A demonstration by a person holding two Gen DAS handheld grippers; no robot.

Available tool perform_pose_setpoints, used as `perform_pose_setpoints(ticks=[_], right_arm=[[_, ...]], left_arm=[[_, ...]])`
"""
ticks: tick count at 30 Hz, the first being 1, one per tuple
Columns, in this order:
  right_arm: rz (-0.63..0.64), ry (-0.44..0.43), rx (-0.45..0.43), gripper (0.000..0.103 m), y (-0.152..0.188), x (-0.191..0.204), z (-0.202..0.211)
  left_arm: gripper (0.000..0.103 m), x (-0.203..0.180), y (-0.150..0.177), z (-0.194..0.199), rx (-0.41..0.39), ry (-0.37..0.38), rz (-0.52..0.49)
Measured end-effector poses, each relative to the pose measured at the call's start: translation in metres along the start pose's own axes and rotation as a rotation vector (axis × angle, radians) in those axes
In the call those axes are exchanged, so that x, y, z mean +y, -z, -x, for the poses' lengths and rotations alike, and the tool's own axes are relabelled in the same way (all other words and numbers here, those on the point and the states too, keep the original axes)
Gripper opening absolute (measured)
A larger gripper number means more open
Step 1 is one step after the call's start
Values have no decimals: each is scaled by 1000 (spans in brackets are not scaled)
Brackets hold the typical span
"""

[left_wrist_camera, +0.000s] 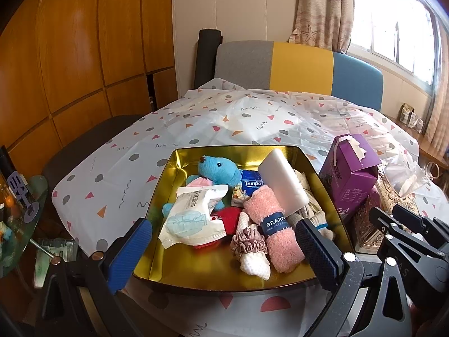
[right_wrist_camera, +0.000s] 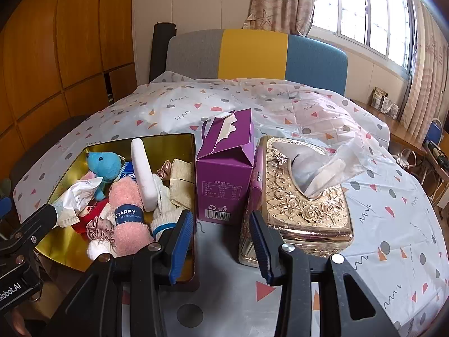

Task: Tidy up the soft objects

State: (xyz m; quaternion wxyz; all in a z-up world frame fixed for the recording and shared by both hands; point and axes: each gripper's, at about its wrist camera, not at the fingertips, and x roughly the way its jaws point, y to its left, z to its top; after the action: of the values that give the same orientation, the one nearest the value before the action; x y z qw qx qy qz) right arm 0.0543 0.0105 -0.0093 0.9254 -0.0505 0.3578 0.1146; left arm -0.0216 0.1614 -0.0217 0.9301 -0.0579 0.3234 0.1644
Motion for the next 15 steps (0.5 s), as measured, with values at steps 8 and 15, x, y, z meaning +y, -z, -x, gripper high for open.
perform_pose_setpoints(ticks=[8, 15], right_arm=[[7, -5, 7, 42, 1, 2, -1], [9, -7, 8, 42, 1, 3, -2]], left_arm=[[103, 2, 1, -1, 7, 1, 12], [103, 2, 2, -1, 9, 0, 15]])
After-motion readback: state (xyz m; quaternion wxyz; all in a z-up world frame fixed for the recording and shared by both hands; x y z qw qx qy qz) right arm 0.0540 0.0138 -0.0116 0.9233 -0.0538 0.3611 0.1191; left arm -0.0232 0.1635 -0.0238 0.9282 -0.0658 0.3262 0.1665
